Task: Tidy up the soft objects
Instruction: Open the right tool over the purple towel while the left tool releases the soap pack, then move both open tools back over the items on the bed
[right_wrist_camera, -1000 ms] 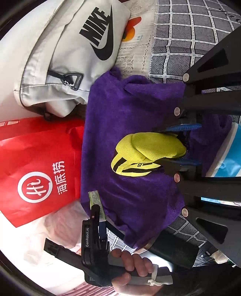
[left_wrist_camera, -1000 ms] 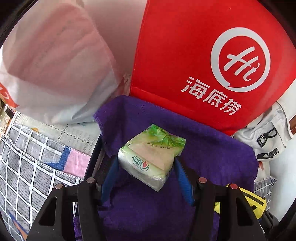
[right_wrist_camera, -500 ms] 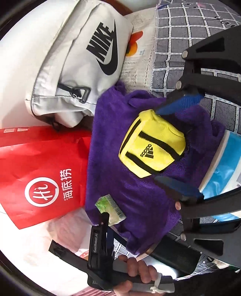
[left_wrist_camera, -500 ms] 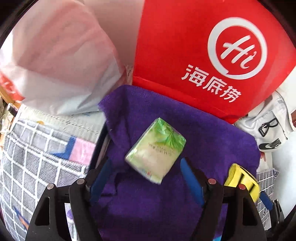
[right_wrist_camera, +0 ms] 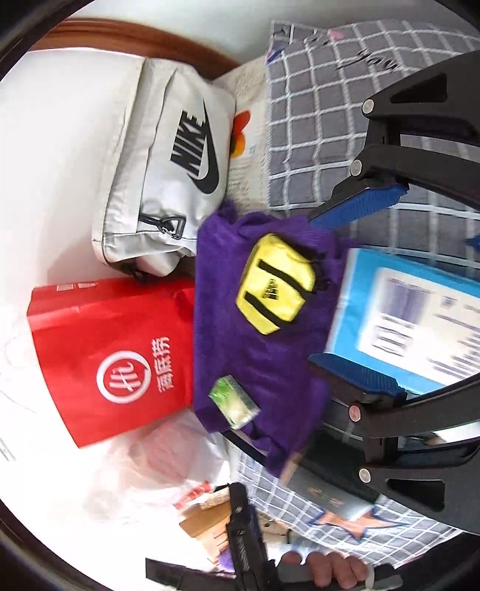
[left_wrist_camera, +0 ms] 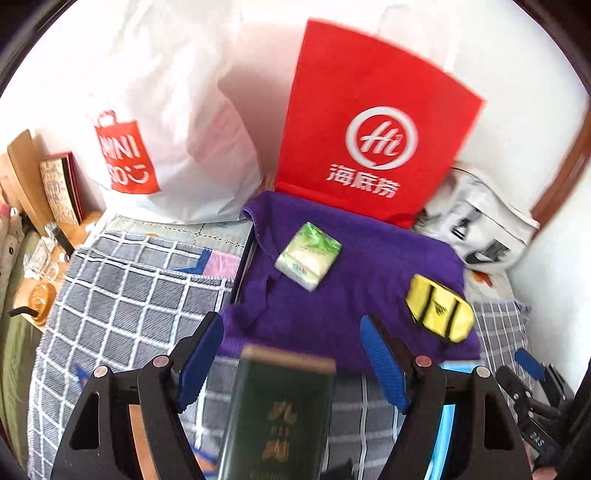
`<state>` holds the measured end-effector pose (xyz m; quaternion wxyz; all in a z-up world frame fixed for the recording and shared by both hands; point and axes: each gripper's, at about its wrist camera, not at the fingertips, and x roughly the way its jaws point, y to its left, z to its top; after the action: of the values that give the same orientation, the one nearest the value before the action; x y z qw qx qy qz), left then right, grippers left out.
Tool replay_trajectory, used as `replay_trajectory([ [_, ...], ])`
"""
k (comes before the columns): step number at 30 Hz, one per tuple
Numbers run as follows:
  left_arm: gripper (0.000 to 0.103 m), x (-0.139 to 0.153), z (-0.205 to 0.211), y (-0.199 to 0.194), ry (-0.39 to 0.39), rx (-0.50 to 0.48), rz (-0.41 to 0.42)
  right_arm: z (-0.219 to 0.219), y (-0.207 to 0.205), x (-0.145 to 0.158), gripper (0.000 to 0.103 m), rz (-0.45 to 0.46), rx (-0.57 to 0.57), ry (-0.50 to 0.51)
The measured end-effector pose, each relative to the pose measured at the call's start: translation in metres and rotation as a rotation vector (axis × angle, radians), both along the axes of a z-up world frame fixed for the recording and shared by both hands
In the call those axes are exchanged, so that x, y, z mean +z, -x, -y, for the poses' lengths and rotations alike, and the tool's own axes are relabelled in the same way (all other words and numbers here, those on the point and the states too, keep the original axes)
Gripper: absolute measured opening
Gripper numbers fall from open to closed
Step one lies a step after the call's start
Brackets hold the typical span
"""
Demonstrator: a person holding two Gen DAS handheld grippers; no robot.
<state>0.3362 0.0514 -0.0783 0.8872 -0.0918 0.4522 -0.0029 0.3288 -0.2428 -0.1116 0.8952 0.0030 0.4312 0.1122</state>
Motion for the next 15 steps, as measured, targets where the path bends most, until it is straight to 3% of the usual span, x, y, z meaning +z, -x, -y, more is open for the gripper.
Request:
replay_trajectory([
  [4, 0.075, 0.008, -0.002, 0.038, -0.06, -0.011, 0.019, -0.008, 0.041, 0.01, 0.07, 0.041, 0.0, 0.08],
  [9, 0.075, 0.005, -0.013, 0.083, 0.006, -0.031, 0.022, -0.007, 0.086, 0.007, 0.07, -0.023, 0.023, 0.021],
  [15, 0.075, -0.016, -0.018, 0.128, 0.024, -0.057, 0.002, -0.01, 0.142, -0.005, 0.07, -0.053, 0.036, -0.005],
])
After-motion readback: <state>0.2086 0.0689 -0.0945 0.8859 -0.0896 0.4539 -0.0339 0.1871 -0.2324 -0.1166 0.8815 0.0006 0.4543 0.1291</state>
